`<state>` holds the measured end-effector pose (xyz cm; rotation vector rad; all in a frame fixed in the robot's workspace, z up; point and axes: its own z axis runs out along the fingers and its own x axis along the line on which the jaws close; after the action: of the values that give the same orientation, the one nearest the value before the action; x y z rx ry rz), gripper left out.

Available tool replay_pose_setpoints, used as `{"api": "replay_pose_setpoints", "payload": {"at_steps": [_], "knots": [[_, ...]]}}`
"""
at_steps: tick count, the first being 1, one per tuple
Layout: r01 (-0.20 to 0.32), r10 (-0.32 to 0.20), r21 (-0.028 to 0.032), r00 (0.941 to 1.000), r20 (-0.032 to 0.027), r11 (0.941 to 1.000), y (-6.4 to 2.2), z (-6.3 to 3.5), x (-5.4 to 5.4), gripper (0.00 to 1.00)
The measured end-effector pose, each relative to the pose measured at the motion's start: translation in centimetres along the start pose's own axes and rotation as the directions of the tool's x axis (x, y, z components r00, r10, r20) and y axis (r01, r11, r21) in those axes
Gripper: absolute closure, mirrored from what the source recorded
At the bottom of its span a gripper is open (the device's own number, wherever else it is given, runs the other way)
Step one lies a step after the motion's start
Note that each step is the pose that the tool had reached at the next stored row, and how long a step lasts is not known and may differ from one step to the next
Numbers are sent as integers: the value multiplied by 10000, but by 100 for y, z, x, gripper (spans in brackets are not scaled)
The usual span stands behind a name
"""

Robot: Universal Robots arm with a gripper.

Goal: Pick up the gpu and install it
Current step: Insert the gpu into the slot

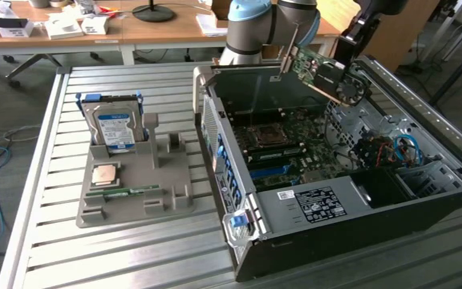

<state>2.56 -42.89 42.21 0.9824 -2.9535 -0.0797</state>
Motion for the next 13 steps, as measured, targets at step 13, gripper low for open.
{"api": "replay_pose_setpoints", "payload": {"at_steps": [13], "knots": [[1975,-1975,9,9802,-116,9803,0,2,0,74]]}}
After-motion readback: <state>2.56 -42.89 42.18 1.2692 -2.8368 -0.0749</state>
